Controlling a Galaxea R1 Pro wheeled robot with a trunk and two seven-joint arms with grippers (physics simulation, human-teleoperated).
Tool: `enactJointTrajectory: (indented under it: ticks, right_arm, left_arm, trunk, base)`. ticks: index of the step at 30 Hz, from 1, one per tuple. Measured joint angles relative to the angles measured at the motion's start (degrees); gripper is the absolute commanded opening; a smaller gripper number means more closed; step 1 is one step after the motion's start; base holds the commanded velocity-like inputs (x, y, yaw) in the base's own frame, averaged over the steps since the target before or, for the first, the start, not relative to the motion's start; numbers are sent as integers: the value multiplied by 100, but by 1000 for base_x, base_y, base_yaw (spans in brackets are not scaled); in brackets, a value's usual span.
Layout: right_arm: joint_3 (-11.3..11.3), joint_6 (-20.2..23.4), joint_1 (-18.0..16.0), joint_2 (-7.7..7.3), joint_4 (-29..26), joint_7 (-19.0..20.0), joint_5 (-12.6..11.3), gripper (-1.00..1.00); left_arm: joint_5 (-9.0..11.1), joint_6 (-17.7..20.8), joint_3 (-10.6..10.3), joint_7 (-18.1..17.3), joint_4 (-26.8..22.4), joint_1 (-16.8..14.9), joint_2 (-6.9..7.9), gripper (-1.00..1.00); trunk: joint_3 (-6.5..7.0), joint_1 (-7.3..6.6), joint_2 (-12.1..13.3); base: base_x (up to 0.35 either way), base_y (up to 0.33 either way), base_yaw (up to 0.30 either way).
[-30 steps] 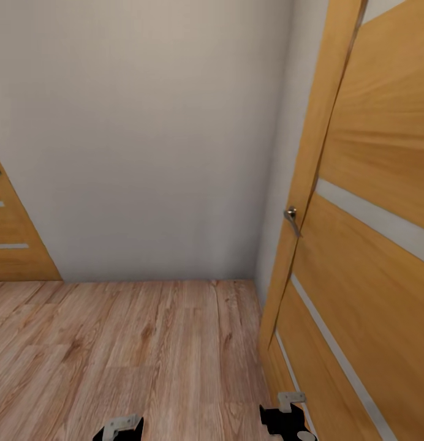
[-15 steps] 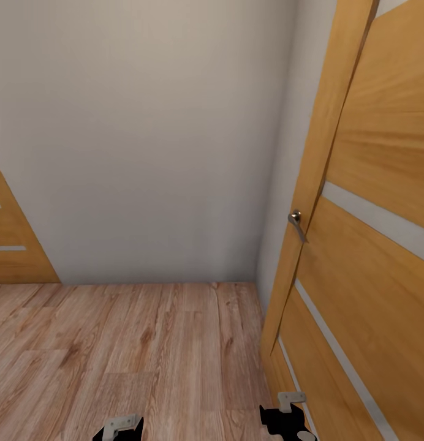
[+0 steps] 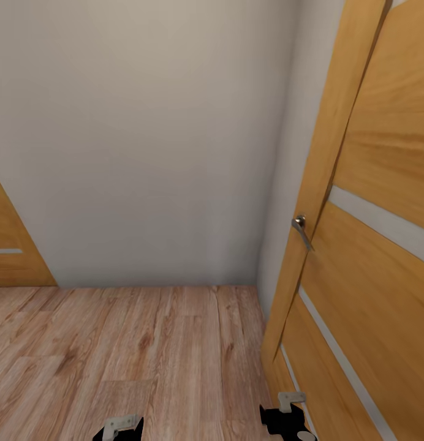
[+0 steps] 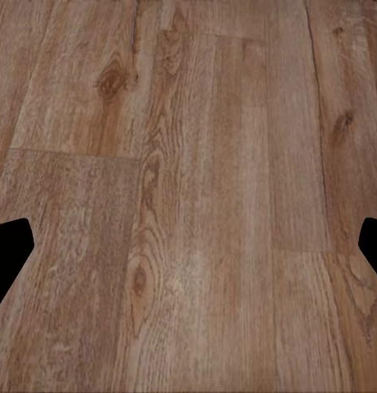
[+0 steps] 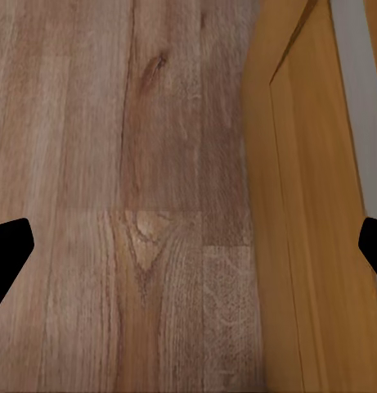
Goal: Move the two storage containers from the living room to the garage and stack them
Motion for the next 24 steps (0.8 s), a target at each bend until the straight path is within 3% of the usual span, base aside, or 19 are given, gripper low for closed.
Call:
enactJointTrajectory:
  ticks: [24]
  right_arm:
    - [-1,0,0,0,1,-7,0,100]
  left_arm:
    - [-3,-2,0,0,-1,0,0,100]
  trunk:
    - [0,3,0]
  base:
    - [27,0,14]
